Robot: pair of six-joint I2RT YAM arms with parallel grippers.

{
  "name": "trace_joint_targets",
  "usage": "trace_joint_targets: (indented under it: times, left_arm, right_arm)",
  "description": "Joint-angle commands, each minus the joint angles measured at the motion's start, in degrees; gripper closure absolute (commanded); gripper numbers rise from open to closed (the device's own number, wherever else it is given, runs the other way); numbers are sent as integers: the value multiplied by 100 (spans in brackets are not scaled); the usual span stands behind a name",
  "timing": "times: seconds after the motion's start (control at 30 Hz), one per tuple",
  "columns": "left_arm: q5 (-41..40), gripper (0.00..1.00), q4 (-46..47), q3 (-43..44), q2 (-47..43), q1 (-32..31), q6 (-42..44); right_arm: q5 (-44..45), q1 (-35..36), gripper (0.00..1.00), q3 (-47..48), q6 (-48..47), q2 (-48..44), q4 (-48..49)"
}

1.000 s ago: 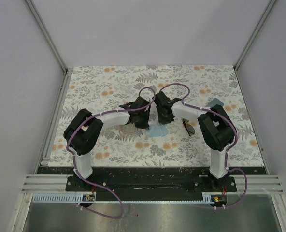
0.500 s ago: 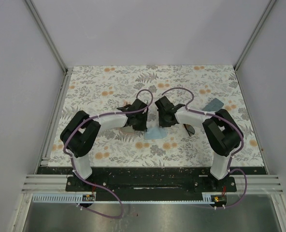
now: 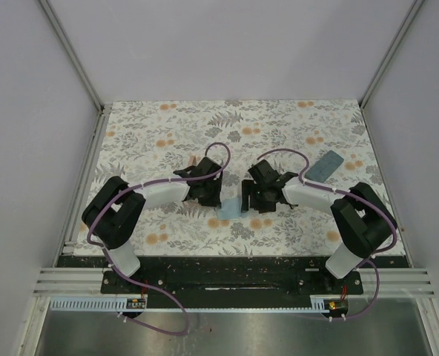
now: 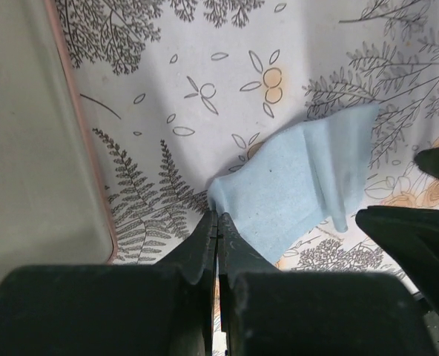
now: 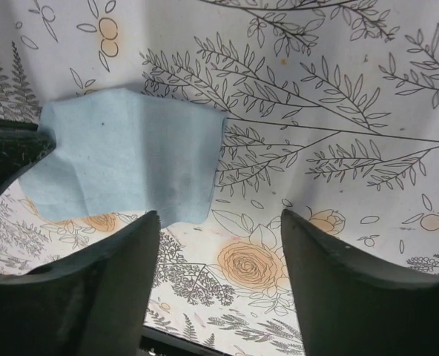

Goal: Organize the sunglasses

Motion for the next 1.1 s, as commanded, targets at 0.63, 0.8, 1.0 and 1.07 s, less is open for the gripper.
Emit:
trace_joint_targets:
  times: [0.63,0.8,1.0,1.07]
  left_arm:
    - [-93,100,-601,529,-98,120,504]
    - [-84,100,-628,618,-54,121,522]
    - [-58,100,-645,618,-80,138,513]
    - [-49,100,-636,618,-72,147,513]
  right_arm:
    - [1546,498,30,896,-539,1028,-360]
    - [1731,682,32,993,-609,1178,-369]
    - [1872,998,35,1082,-698,1406,-492]
    - [1872,1078,36,1064,-680,1485,-492]
